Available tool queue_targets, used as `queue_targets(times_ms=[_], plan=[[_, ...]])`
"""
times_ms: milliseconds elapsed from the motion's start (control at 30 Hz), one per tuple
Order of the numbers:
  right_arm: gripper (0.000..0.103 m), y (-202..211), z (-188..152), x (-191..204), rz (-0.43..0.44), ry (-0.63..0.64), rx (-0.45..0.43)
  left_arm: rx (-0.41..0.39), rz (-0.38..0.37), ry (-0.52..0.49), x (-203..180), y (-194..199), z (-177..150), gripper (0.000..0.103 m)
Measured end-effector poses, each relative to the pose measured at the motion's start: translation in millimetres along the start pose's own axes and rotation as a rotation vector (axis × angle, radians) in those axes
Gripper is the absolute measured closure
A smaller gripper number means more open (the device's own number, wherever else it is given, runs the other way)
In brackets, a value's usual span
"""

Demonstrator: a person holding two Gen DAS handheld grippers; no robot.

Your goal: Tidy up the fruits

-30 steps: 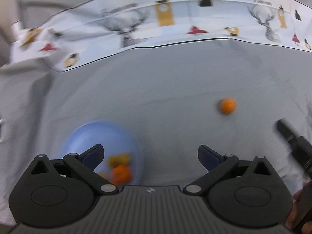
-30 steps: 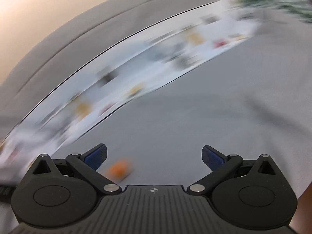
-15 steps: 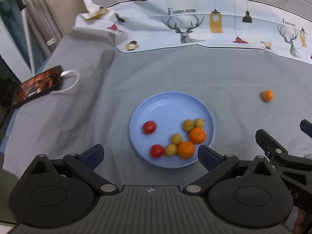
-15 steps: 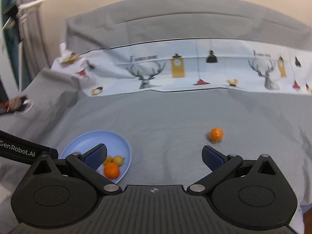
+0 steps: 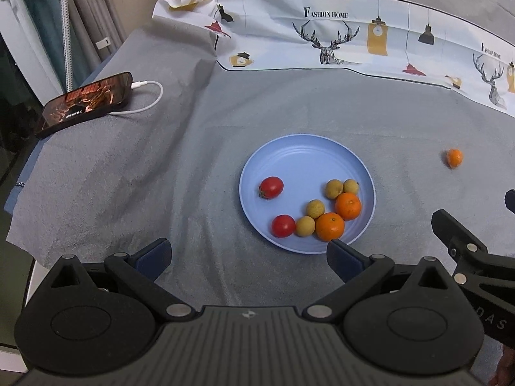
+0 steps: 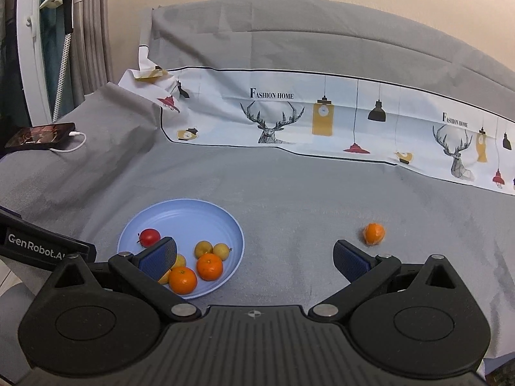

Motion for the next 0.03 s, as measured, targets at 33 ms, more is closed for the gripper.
queue_targets(times_ms=[33], plan=[[0.0, 0.2, 0.2, 0.0, 0.0, 0.0, 0.0, -0.003, 0.002, -0.001, 0.1, 0.5, 0.1, 0.001]])
Point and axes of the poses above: each gripper's, at about its wrist camera, not at the fingertips, and y roughly against the way its jaws point, x to its left, z to its top, the point moved 9 cm from there along -y, roughly the way its jaws point, and after that the axes turned 3 degrees about -y, right-handed, at the moved point
